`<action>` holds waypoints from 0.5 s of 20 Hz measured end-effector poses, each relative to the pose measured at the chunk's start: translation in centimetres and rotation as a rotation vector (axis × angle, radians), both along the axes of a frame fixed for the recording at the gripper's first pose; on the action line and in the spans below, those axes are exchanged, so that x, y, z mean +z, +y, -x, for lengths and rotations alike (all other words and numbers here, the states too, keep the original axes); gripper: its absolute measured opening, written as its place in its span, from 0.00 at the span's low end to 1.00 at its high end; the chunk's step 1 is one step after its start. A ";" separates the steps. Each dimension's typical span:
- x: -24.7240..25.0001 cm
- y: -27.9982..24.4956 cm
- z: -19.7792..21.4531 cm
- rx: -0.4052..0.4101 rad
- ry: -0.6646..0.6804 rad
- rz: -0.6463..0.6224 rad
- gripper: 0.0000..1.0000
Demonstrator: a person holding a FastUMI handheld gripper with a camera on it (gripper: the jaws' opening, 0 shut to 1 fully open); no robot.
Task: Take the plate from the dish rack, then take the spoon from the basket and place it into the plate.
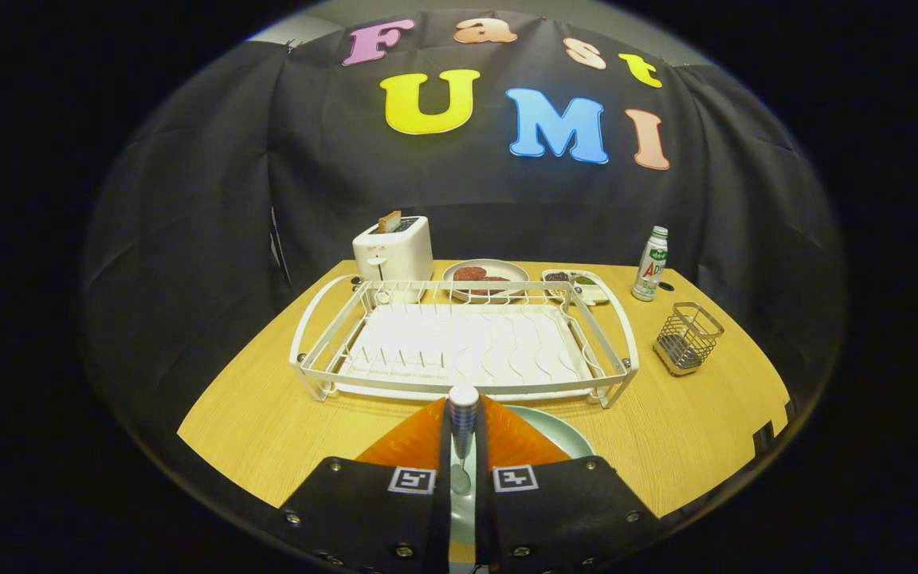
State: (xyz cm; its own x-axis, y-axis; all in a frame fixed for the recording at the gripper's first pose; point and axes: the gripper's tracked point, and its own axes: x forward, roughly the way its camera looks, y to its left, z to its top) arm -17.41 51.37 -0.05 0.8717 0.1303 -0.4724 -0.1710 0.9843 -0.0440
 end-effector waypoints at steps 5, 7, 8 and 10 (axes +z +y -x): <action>0.1 -1.7 0.1 -0.039 0.004 -0.010 0.14; 0.3 -2.6 0.0 -0.059 -0.003 -0.009 0.15; 0.5 -3.0 -0.1 -0.066 -0.010 -0.008 0.21; 0.9 -4.0 -0.3 -0.087 -0.016 -0.006 0.49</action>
State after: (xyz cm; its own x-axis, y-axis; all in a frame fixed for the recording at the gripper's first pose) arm -17.14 47.36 0.86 0.8871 0.0559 -0.4581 -0.0836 0.9957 -0.0405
